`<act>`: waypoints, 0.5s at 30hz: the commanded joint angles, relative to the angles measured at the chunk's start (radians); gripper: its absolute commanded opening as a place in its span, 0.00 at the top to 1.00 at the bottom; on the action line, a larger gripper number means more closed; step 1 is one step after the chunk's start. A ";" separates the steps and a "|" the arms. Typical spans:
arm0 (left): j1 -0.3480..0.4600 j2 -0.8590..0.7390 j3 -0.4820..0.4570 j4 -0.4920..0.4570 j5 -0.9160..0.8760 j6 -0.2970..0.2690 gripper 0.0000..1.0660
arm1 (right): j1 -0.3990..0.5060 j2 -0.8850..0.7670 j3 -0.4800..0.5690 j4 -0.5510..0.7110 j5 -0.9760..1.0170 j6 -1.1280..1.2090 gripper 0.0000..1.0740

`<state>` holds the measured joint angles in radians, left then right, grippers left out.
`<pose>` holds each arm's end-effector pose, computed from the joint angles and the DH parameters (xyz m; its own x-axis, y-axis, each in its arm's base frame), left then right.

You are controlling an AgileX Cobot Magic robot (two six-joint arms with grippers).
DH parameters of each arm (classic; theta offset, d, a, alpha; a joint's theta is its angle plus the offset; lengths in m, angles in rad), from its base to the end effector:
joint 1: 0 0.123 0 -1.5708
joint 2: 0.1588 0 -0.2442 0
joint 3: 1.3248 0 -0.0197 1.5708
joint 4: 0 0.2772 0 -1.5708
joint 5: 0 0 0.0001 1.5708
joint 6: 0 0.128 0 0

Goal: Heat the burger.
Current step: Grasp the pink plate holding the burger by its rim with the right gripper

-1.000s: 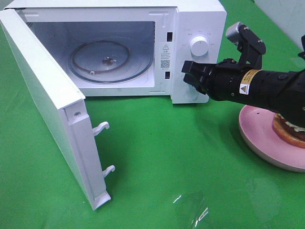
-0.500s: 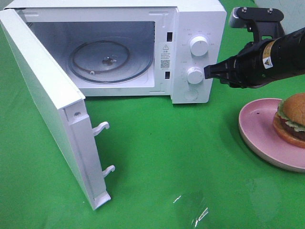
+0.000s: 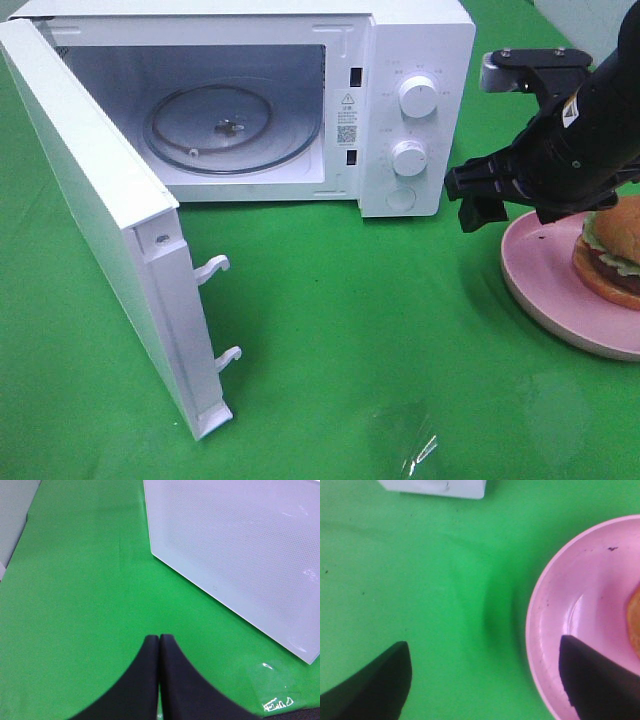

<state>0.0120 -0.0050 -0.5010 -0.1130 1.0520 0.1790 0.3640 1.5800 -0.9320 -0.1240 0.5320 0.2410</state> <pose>0.0920 -0.0114 0.2755 -0.4277 0.1168 -0.8963 0.1293 0.9893 0.0672 0.3254 0.1153 0.1197 -0.8647 -0.1868 -0.4663 -0.2146 0.9767 0.0067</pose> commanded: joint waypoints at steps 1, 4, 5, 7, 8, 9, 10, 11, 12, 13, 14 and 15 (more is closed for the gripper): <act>0.001 -0.021 0.003 -0.002 -0.012 -0.005 1.00 | 0.000 -0.002 -0.006 0.053 0.051 -0.068 0.24; 0.001 -0.021 0.003 -0.002 -0.012 -0.005 1.00 | 0.000 0.017 -0.006 0.033 0.078 -0.069 0.26; 0.001 -0.021 0.003 -0.002 -0.012 -0.005 1.00 | 0.000 0.023 -0.006 0.022 0.081 -0.069 0.26; 0.001 -0.021 0.003 -0.002 -0.012 -0.005 1.00 | 0.000 0.043 -0.006 0.001 0.098 -0.055 0.26; 0.001 -0.021 0.003 -0.002 -0.012 -0.005 1.00 | 0.000 0.043 -0.006 0.001 0.098 -0.055 0.26; 0.001 -0.021 0.003 -0.002 -0.012 -0.005 1.00 | 0.000 0.068 -0.006 -0.017 0.115 -0.045 0.27; 0.001 -0.021 0.003 -0.002 -0.012 -0.005 1.00 | 0.000 0.068 -0.006 -0.017 0.115 -0.045 0.27; 0.001 -0.021 0.003 -0.002 -0.012 -0.005 1.00 | 0.000 0.097 -0.006 -0.039 0.115 -0.035 0.28; 0.001 -0.021 0.003 -0.002 -0.012 -0.005 1.00 | 0.000 0.097 -0.006 -0.039 0.115 -0.035 0.28; 0.001 -0.021 0.003 -0.002 -0.012 -0.005 1.00 | 0.000 0.126 -0.006 -0.062 0.105 -0.032 0.29; 0.001 -0.021 0.003 -0.002 -0.012 -0.005 1.00 | 0.000 0.126 -0.006 -0.062 0.105 -0.032 0.29; 0.001 -0.021 0.003 -0.002 -0.012 -0.005 1.00 | 0.000 0.157 -0.007 -0.094 0.091 -0.028 0.30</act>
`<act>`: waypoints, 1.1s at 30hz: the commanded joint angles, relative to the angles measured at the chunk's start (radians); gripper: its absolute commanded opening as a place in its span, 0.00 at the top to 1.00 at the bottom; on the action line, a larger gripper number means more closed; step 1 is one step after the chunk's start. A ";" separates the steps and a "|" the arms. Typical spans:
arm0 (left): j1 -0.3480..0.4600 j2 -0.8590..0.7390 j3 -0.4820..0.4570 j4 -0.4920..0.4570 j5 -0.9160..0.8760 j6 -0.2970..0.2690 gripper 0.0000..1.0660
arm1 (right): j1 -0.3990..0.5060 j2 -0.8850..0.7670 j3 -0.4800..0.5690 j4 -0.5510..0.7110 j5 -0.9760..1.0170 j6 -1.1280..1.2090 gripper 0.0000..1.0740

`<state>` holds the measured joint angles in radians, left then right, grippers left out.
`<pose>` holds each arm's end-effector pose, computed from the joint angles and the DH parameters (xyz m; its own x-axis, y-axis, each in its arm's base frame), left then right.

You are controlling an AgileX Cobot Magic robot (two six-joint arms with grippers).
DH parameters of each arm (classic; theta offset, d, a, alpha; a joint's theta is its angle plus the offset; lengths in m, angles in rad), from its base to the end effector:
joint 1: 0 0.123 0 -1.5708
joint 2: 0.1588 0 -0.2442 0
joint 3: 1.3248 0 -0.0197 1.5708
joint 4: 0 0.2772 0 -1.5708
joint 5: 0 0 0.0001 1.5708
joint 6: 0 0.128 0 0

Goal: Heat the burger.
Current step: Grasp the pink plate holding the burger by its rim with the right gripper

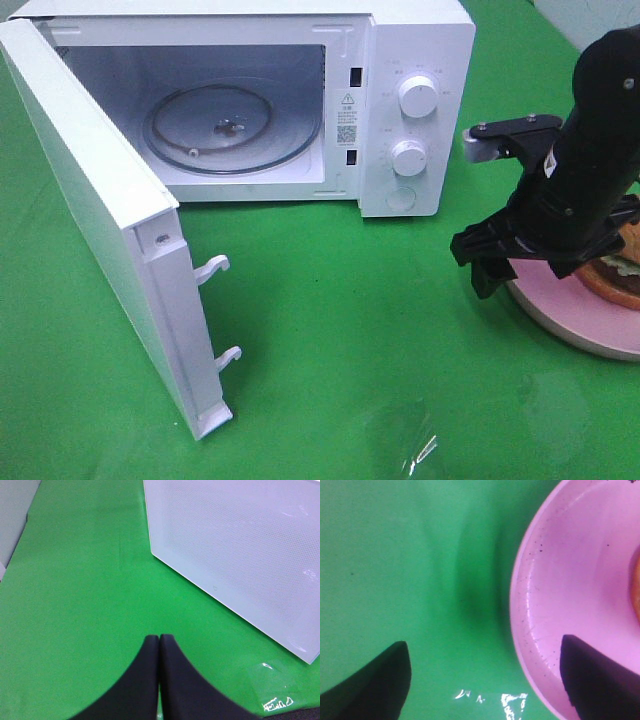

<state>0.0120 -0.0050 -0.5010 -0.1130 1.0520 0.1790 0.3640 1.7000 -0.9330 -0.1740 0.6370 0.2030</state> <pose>0.0920 -0.0114 0.2755 -0.4277 0.1168 -0.8963 0.1293 0.9893 0.0672 0.3132 0.1052 0.0752 -0.9216 -0.2845 -0.2640 -0.2721 0.9587 -0.0831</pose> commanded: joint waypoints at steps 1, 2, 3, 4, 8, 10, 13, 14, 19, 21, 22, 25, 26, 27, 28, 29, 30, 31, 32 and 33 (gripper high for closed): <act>0.001 -0.021 0.003 -0.002 -0.012 -0.005 1.00 | 0.000 0.037 -0.006 -0.044 -0.014 0.010 0.30; 0.001 -0.021 0.003 -0.002 -0.012 -0.005 1.00 | 0.000 0.076 -0.015 -0.081 -0.021 0.026 0.30; 0.001 -0.021 0.003 -0.002 -0.012 -0.005 1.00 | 0.000 0.076 -0.015 -0.081 -0.021 0.026 0.30; 0.001 -0.021 0.003 -0.002 -0.012 -0.005 1.00 | -0.003 0.114 -0.029 -0.113 -0.019 0.047 0.30; 0.001 -0.021 0.003 -0.002 -0.012 -0.005 1.00 | -0.003 0.170 -0.055 -0.137 -0.020 0.065 0.30; 0.001 -0.021 0.003 -0.002 -0.012 -0.005 1.00 | -0.003 0.198 -0.075 -0.137 -0.019 0.065 0.30; 0.001 -0.021 0.003 -0.002 -0.012 -0.005 1.00 | -0.003 0.238 -0.102 -0.166 -0.019 0.065 0.34; 0.001 -0.021 0.003 -0.002 -0.012 -0.005 1.00 | -0.003 0.238 -0.102 -0.166 -0.019 0.065 0.34; 0.001 -0.021 0.003 -0.002 -0.012 -0.005 1.00 | -0.003 0.267 -0.110 -0.191 -0.015 0.070 0.44; 0.001 -0.021 0.003 -0.002 -0.012 -0.005 1.00 | -0.003 0.276 -0.110 -0.197 -0.013 0.069 0.49; 0.001 -0.021 0.003 -0.002 -0.012 -0.005 1.00 | -0.003 0.279 -0.110 -0.219 -0.013 0.068 0.54; 0.001 -0.021 0.003 -0.002 -0.012 -0.005 1.00 | -0.003 0.279 -0.110 -0.232 -0.013 0.068 0.60; 0.001 -0.021 0.003 -0.002 -0.012 -0.005 1.00 | -0.003 0.279 -0.110 -0.246 -0.007 0.069 0.69; 0.001 -0.021 0.003 -0.002 -0.012 -0.005 1.00 | -0.003 0.279 -0.110 -0.252 -0.003 0.069 0.74; 0.001 -0.021 0.003 -0.002 -0.012 -0.005 1.00 | -0.003 0.279 -0.110 -0.252 -0.003 0.069 0.74; 0.001 -0.021 0.003 -0.002 -0.012 -0.005 1.00 | -0.003 0.279 -0.110 -0.263 0.003 0.070 0.87; 0.001 -0.021 0.003 -0.002 -0.012 -0.005 1.00 | -0.003 0.279 -0.110 -0.263 0.003 0.070 0.87; 0.001 -0.021 0.003 -0.002 -0.012 -0.005 1.00 | -0.003 0.279 -0.110 -0.263 0.003 0.070 0.99; 0.001 -0.021 0.003 -0.002 -0.012 -0.005 1.00 | -0.003 0.279 -0.110 -0.263 0.003 0.070 0.99; 0.001 -0.021 0.003 -0.002 -0.012 -0.005 1.00 | -0.003 0.279 -0.110 -0.263 0.003 0.070 1.00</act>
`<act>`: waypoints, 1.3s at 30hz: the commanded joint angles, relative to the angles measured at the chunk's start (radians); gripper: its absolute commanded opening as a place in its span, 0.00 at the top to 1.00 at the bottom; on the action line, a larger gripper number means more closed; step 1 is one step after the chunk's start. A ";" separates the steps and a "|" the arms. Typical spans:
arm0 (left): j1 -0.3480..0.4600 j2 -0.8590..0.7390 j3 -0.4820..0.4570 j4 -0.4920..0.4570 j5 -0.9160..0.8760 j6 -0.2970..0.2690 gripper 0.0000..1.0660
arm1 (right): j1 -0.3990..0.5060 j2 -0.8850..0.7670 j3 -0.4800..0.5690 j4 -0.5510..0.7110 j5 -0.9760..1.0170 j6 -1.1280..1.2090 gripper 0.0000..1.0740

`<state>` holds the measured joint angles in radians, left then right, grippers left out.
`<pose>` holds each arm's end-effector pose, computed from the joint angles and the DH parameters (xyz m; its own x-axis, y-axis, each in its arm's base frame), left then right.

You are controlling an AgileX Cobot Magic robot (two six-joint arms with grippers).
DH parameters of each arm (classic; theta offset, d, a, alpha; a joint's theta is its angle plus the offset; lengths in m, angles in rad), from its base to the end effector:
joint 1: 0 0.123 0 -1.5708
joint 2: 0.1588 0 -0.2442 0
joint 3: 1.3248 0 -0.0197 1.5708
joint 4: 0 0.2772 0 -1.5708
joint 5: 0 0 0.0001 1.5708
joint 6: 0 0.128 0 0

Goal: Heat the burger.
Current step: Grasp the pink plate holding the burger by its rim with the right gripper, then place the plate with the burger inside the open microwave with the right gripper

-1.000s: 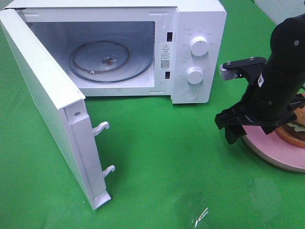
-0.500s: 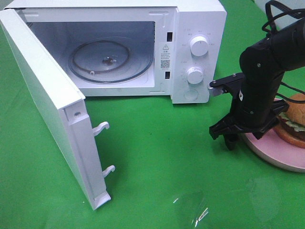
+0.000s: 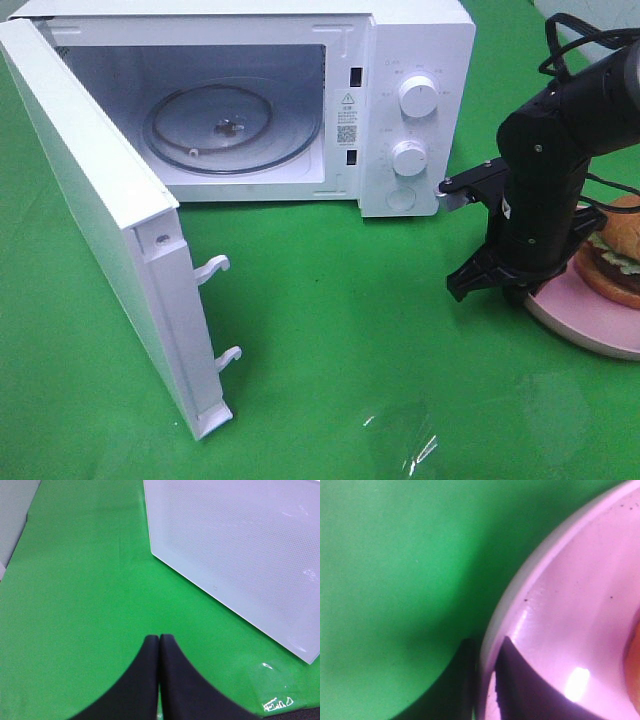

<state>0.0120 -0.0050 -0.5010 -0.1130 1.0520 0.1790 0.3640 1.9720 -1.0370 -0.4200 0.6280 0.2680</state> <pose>0.0920 -0.0114 0.2755 -0.4277 0.1168 -0.8963 0.1293 0.9893 0.0672 0.3332 0.0941 0.0120 -0.8980 -0.4239 -0.1180 -0.3868 0.8884 -0.2474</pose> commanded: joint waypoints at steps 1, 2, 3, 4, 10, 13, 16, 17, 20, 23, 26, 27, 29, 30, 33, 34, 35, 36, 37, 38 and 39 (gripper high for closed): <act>0.001 -0.021 0.003 -0.002 -0.012 -0.005 1.00 | -0.003 0.007 -0.006 -0.017 0.012 0.005 1.00; 0.001 -0.021 0.003 -0.002 -0.012 -0.005 1.00 | -0.003 0.007 -0.006 -0.017 0.010 0.004 1.00; 0.001 -0.021 0.003 -0.002 -0.012 -0.005 1.00 | -0.003 0.007 -0.006 -0.017 0.010 0.004 1.00; 0.001 -0.021 0.003 -0.002 -0.012 -0.005 1.00 | -0.003 0.002 -0.006 -0.017 0.007 0.001 1.00; 0.001 -0.021 0.003 -0.002 -0.012 -0.005 1.00 | 0.011 -0.046 -0.004 -0.013 0.009 -0.032 1.00; 0.001 -0.021 0.003 -0.002 -0.012 -0.005 1.00 | 0.052 -0.095 0.016 -0.013 0.013 -0.103 1.00; 0.001 -0.021 0.003 -0.002 -0.012 -0.005 1.00 | 0.066 -0.104 0.026 -0.016 0.011 -0.110 1.00; 0.001 -0.021 0.003 -0.002 -0.012 -0.005 1.00 | 0.092 -0.123 0.045 -0.018 0.011 -0.112 1.00; 0.001 -0.021 0.003 -0.002 -0.012 -0.005 1.00 | 0.149 -0.165 0.097 -0.056 0.008 -0.111 1.00; 0.001 -0.021 0.003 -0.002 -0.012 -0.005 1.00 | 0.181 -0.194 0.128 -0.088 0.009 -0.105 1.00; 0.001 -0.021 0.003 -0.002 -0.012 -0.005 1.00 | 0.246 -0.254 0.194 -0.134 0.013 -0.081 1.00; 0.001 -0.021 0.003 -0.002 -0.012 -0.005 1.00 | 0.246 -0.254 0.194 -0.134 0.013 -0.081 1.00; 0.001 -0.021 0.003 -0.002 -0.012 -0.005 1.00 | 0.262 -0.273 0.210 -0.146 0.013 -0.081 1.00; 0.001 -0.021 0.003 -0.002 -0.012 -0.005 1.00 | 0.294 -0.313 0.235 -0.155 0.012 -0.082 1.00; 0.001 -0.021 0.003 -0.002 -0.012 -0.005 1.00 | 0.354 -0.386 0.273 -0.148 0.010 -0.140 1.00; 0.001 -0.021 0.003 -0.002 -0.012 -0.005 1.00 | 0.354 -0.386 0.273 -0.148 0.010 -0.140 1.00; 0.001 -0.021 0.003 -0.002 -0.012 -0.005 1.00 | 0.388 -0.423 0.289 -0.144 0.010 -0.196 1.00; 0.001 -0.021 0.003 -0.002 -0.012 -0.005 1.00 | 0.388 -0.423 0.289 -0.144 0.010 -0.196 1.00; 0.001 -0.021 0.003 -0.002 -0.012 -0.005 1.00 | 0.388 -0.423 0.289 -0.144 0.010 -0.196 1.00; 0.001 -0.021 0.003 -0.002 -0.012 -0.005 1.00 | 0.416 -0.449 0.296 -0.138 0.011 -0.237 1.00; 0.001 -0.021 0.003 -0.002 -0.012 -0.005 1.00 | 0.416 -0.449 0.296 -0.138 0.011 -0.237 1.00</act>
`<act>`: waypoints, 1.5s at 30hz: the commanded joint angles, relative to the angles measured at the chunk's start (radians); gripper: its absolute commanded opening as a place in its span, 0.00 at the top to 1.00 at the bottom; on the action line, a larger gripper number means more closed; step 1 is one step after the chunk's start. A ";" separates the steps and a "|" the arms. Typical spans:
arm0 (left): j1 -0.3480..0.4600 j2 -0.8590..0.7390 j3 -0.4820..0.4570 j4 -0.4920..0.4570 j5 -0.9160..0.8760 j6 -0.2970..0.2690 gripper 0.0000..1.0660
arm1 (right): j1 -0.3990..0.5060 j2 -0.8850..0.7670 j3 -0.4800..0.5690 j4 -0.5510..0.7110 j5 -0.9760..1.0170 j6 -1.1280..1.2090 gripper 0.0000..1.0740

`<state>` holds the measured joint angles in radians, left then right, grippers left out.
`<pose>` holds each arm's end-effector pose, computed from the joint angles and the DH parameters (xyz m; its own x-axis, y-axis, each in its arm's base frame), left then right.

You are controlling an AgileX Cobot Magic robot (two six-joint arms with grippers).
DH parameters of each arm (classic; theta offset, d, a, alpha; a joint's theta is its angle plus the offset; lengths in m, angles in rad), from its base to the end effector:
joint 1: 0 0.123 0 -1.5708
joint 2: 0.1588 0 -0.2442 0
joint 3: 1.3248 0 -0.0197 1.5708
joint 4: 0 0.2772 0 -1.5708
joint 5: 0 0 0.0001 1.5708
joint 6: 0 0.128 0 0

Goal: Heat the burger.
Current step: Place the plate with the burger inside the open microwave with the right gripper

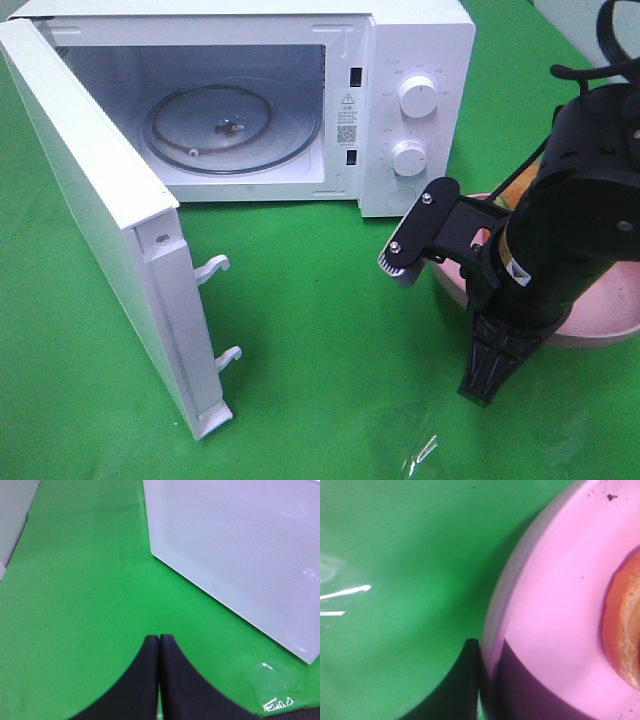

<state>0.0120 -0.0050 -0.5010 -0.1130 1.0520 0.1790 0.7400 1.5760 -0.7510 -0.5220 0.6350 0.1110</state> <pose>0.0920 -0.0114 0.2755 -0.4277 0.1168 -0.8963 0.1293 0.9893 0.0672 0.2398 0.1676 0.0740 -0.4898 -0.8575 -0.1575 -0.7827 0.5121 -0.3537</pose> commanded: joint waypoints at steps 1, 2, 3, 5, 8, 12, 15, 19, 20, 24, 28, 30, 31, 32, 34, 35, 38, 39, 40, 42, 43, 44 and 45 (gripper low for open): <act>0.001 -0.021 0.003 -0.002 -0.012 -0.005 1.00 | 0.072 -0.086 0.015 -0.012 0.003 -0.131 1.00; 0.001 -0.021 0.003 -0.002 -0.012 -0.005 1.00 | 0.096 -0.112 0.016 0.018 0.003 -0.187 1.00; 0.001 -0.021 0.003 -0.002 -0.012 -0.005 1.00 | 0.096 -0.112 0.016 0.018 0.003 -0.187 1.00; 0.001 -0.021 0.003 -0.002 -0.012 -0.005 1.00 | 0.119 -0.133 0.016 0.046 0.003 -0.251 1.00; 0.001 -0.021 0.003 -0.002 -0.012 -0.005 1.00 | 0.165 -0.163 0.016 0.091 0.002 -0.374 1.00; 0.001 -0.021 0.003 -0.002 -0.012 -0.005 1.00 | 0.197 -0.167 0.016 0.118 0.003 -0.454 1.00; 0.001 -0.021 0.003 -0.002 -0.012 -0.005 1.00 | 0.217 -0.167 0.016 0.118 0.003 -0.498 1.00; 0.001 -0.021 0.003 -0.002 -0.012 -0.005 1.00 | 0.229 -0.167 0.016 0.116 -0.016 -0.588 1.00; 0.001 -0.021 0.003 -0.002 -0.012 -0.005 1.00 | 0.229 -0.167 0.016 0.112 -0.031 -0.630 1.00; 0.001 -0.021 0.003 -0.002 -0.012 -0.005 1.00 | 0.229 -0.167 0.016 0.102 -0.062 -0.736 1.00; 0.001 -0.021 0.003 -0.002 -0.012 -0.005 1.00 | 0.229 -0.167 0.016 0.102 -0.091 -0.759 1.00; 0.001 -0.021 0.003 -0.002 -0.012 -0.005 1.00 | 0.229 -0.167 0.016 0.104 -0.108 -0.749 1.00; 0.001 -0.021 0.003 -0.002 -0.012 -0.005 1.00 | 0.229 -0.167 0.016 0.105 -0.121 -0.733 1.00; 0.001 -0.021 0.003 -0.002 -0.012 -0.005 1.00 | 0.229 -0.167 0.016 0.105 -0.121 -0.733 1.00; 0.001 -0.021 0.003 -0.002 -0.012 -0.005 1.00 | 0.229 -0.167 0.016 0.105 -0.128 -0.741 1.00; 0.001 -0.021 0.003 -0.002 -0.012 -0.005 1.00 | 0.229 -0.167 0.016 0.105 -0.128 -0.741 1.00; 0.001 -0.021 0.003 -0.002 -0.012 -0.005 1.00 | 0.229 -0.167 0.016 0.105 -0.128 -0.788 1.00; 0.001 -0.021 0.003 -0.002 -0.012 -0.005 1.00 | 0.229 -0.167 0.016 0.105 -0.128 -0.788 1.00; 0.001 -0.021 0.003 -0.002 -0.012 -0.005 1.00 | 0.228 -0.167 0.016 0.105 -0.131 -0.840 1.00; 0.001 -0.021 0.003 -0.002 -0.012 -0.005 1.00 | 0.228 -0.167 0.016 0.105 -0.131 -0.862 1.00; 0.001 -0.021 0.003 -0.002 -0.012 -0.005 1.00 | 0.228 -0.167 0.016 0.105 -0.131 -0.862 1.00; 0.001 -0.021 0.003 -0.002 -0.012 -0.005 1.00 | 0.228 -0.167 0.016 0.105 -0.133 -0.895 1.00; 0.001 -0.021 0.003 -0.002 -0.012 -0.005 1.00 | 0.228 -0.167 0.016 0.105 -0.133 -0.895 1.00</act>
<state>0.0120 -0.0050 -0.5010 -0.1130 1.0520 0.1790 0.9680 1.4250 -0.7310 -0.3820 0.5460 -0.7570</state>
